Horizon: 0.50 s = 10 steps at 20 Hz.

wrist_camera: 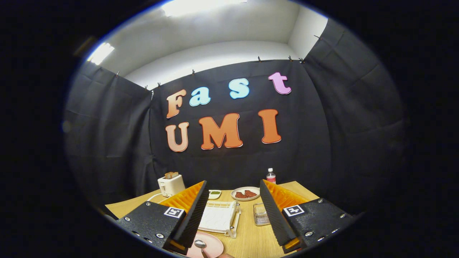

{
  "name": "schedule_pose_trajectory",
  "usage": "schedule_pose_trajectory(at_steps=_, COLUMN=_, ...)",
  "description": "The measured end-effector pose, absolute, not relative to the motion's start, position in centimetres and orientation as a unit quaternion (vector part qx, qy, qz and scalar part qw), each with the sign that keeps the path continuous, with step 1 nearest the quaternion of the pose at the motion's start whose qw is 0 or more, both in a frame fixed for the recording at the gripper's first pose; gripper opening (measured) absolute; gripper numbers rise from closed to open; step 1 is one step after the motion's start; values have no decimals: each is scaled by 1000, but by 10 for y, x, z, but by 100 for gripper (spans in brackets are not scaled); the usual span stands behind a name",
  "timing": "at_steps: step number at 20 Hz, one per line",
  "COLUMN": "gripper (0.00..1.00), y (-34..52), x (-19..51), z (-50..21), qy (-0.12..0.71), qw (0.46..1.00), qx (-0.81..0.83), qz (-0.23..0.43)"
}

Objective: Take the plate from the dish rack, then take the spoon from the basket and place it into the plate.

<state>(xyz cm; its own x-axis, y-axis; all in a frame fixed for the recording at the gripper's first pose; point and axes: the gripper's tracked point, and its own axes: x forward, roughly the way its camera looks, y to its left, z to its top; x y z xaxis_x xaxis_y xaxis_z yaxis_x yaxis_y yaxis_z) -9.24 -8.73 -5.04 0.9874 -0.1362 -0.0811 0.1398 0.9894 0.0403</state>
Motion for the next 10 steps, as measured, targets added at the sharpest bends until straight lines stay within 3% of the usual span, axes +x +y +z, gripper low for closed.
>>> schedule_pose_trajectory(at_steps=10, gripper=86, y=-65, x=-86, z=-28, qy=20, qw=997, qx=1, qz=-80)
